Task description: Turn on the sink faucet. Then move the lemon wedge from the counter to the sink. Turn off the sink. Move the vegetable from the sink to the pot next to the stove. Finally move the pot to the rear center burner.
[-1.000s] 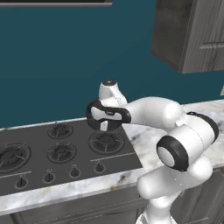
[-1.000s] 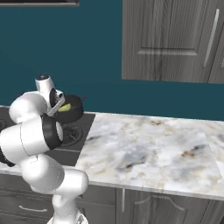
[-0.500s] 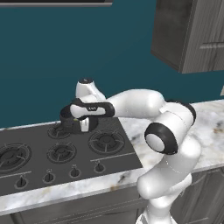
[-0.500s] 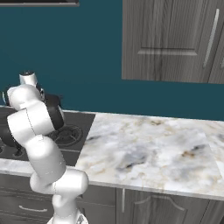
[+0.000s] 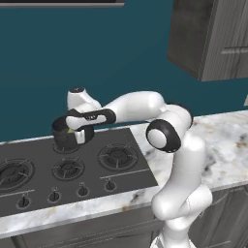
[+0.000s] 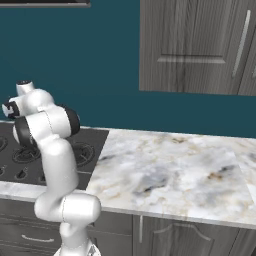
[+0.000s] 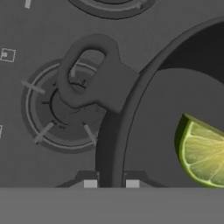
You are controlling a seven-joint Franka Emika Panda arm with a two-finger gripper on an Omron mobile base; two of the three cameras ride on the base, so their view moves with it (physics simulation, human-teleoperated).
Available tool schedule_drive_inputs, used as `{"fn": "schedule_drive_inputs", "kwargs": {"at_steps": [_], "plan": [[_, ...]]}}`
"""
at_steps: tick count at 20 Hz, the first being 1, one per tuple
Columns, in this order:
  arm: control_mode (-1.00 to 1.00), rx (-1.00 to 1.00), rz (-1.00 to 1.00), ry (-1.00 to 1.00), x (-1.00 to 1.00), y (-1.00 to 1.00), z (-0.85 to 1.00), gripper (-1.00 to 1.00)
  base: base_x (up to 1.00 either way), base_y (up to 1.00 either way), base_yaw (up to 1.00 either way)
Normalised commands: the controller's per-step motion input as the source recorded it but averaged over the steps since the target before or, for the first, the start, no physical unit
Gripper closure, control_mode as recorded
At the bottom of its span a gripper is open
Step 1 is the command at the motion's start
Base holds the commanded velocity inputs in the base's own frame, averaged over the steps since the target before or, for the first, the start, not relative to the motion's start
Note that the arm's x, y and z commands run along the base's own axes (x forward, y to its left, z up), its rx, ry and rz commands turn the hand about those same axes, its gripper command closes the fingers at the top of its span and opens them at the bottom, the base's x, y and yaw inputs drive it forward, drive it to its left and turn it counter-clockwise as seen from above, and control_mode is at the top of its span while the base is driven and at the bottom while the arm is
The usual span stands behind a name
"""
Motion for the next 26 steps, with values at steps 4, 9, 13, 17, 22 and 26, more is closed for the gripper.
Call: {"fn": "schedule_drive_inputs", "kwargs": {"at_steps": [4, 9, 13, 17, 22, 26], "plan": [[-1.00, -0.09, 0.00, 0.00, 0.42, 0.02, -0.32, 1.00, 0.00, 0.00, 0.00], [-1.00, -0.05, 0.00, 0.00, 0.33, 0.20, -0.31, 1.00, 0.00, 0.00, 0.00], [-1.00, -0.01, 0.00, 0.00, 0.24, 0.23, -0.28, 1.00, 0.00, 0.00, 0.00], [-1.00, 0.00, 0.00, 0.00, 0.28, 0.13, -0.20, 1.00, 0.00, 0.00, 0.00], [-1.00, 0.00, 0.01, 0.00, 0.19, 0.07, -0.23, 1.00, 0.00, 0.00, 0.00], [-1.00, 0.00, 0.00, 0.00, 0.03, 0.08, -0.27, 1.00, 0.00, 0.00, 0.00]]}}
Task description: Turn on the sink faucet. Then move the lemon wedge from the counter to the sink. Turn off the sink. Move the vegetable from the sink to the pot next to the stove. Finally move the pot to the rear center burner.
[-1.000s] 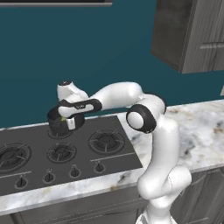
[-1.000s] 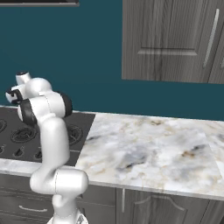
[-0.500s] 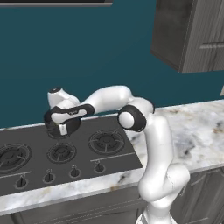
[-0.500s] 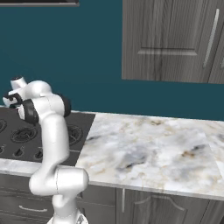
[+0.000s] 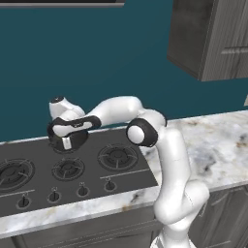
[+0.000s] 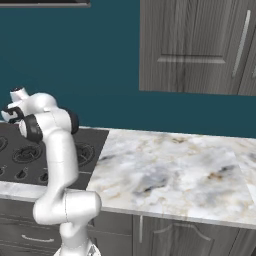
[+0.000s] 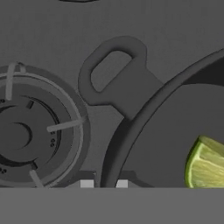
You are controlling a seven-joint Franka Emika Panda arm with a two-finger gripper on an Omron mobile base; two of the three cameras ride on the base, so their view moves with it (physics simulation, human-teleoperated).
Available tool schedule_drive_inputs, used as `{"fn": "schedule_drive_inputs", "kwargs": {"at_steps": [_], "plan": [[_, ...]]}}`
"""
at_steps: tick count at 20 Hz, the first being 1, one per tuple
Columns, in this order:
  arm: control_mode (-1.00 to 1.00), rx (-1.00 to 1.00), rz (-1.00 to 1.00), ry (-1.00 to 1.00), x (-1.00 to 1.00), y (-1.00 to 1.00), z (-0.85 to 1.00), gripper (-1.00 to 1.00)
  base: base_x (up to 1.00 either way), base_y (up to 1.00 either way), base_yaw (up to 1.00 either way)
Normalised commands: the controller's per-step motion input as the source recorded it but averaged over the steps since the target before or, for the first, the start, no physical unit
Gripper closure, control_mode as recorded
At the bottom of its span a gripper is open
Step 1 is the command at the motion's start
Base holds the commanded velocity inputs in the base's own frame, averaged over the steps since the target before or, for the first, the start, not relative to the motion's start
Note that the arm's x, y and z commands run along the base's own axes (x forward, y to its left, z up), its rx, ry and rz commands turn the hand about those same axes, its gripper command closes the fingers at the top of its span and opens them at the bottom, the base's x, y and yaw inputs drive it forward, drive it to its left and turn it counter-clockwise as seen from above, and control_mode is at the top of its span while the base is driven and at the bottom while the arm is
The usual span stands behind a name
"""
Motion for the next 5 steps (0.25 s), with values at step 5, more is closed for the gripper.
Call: {"fn": "schedule_drive_inputs", "kwargs": {"at_steps": [5], "plan": [[-1.00, 0.00, 0.00, -0.02, 0.00, 0.11, -0.31, -1.00, 0.00, 0.00, 0.00]]}}
